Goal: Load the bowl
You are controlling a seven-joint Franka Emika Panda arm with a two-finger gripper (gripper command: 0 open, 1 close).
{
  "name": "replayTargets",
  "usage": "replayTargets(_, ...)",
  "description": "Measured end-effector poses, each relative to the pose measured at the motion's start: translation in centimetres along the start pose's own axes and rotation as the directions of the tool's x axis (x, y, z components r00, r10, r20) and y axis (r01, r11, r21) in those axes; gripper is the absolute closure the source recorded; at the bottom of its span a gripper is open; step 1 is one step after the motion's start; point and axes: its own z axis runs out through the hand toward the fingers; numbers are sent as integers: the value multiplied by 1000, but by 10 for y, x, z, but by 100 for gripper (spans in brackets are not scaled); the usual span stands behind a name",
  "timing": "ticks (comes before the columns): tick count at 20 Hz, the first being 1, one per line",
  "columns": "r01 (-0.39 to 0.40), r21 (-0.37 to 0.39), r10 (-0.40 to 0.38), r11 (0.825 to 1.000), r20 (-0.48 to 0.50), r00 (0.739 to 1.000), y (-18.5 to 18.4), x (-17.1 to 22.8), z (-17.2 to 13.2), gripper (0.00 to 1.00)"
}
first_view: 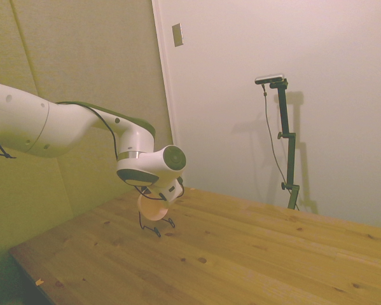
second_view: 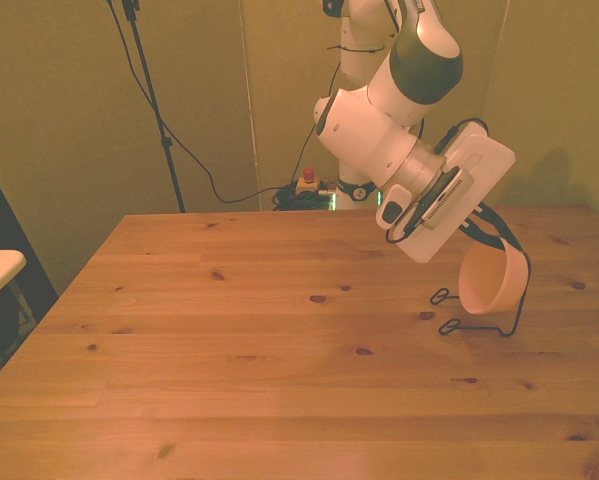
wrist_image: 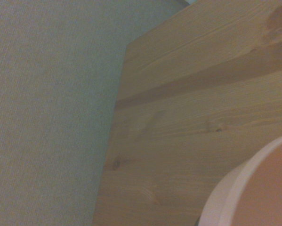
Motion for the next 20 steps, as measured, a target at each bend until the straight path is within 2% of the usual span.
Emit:
replayTargets(11,-24,13,24,1000,0,1000,16,8,8,100)
replayTargets(12,-26,13,26,1000,-1,1000,16,8,9,0)
replayTargets(20,-33,21,33,999,1,999,18,10,11,0)
